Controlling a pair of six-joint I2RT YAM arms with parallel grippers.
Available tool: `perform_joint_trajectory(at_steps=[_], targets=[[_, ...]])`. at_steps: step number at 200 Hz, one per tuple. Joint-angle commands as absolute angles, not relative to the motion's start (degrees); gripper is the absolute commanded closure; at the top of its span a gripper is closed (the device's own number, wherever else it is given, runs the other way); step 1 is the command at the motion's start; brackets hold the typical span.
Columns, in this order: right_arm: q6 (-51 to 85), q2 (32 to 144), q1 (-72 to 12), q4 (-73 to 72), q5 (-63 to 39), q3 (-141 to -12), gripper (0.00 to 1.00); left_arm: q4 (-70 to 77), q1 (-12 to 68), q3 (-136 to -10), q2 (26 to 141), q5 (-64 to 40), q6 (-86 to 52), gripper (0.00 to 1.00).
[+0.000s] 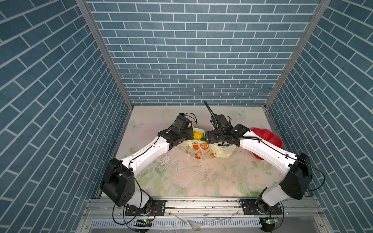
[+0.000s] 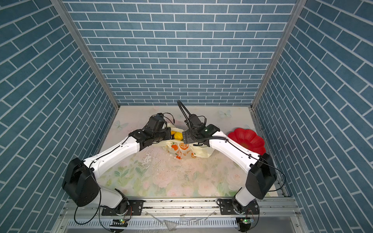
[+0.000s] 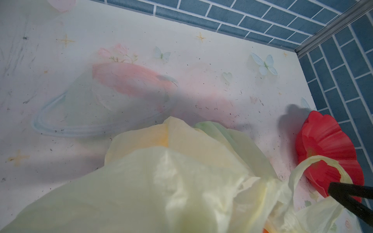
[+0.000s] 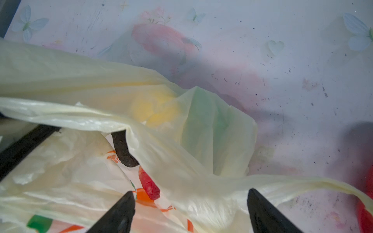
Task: Take fruits out of the plastic bag
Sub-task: Spread open the plastic bag at the top-center of the table.
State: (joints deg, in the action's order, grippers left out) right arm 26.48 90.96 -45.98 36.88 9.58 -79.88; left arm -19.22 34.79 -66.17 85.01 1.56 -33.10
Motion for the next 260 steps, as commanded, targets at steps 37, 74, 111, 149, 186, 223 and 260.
perform_joint_trajectory(at_steps=[37, 74, 111, 149, 186, 223, 260], targets=[[26.5, 95.6, -46.1, 41.1, 19.7, -81.3, 0.15, -18.6, 34.7, -66.0, 83.0, 1.6, -32.0, 1.00], [29.3, 94.6, -44.2, 46.6, 25.1, -77.7, 0.18, -19.6, 34.4, -66.0, 82.9, 2.9, -31.7, 1.00], [30.5, 94.0, -42.3, 45.1, 23.4, -74.4, 0.25, -19.6, 34.3, -66.0, 83.2, 2.5, -31.7, 1.00], [29.8, 95.3, -40.8, 41.6, 22.3, -75.4, 0.53, -20.4, 34.2, -66.4, 83.9, 2.3, -30.7, 1.00], [27.3, 94.1, -36.1, 36.1, 17.7, -77.9, 0.94, -19.9, 31.0, -65.6, 85.3, -0.8, -31.0, 1.00], [25.3, 96.5, -29.4, 30.7, 9.3, -86.2, 1.00, -19.2, 26.6, -69.1, 87.0, -2.7, -30.2, 1.00], [29.3, 99.8, -23.1, 25.7, 3.4, -93.3, 1.00, -17.1, 23.0, -71.2, 86.4, -3.1, -29.5, 1.00]])
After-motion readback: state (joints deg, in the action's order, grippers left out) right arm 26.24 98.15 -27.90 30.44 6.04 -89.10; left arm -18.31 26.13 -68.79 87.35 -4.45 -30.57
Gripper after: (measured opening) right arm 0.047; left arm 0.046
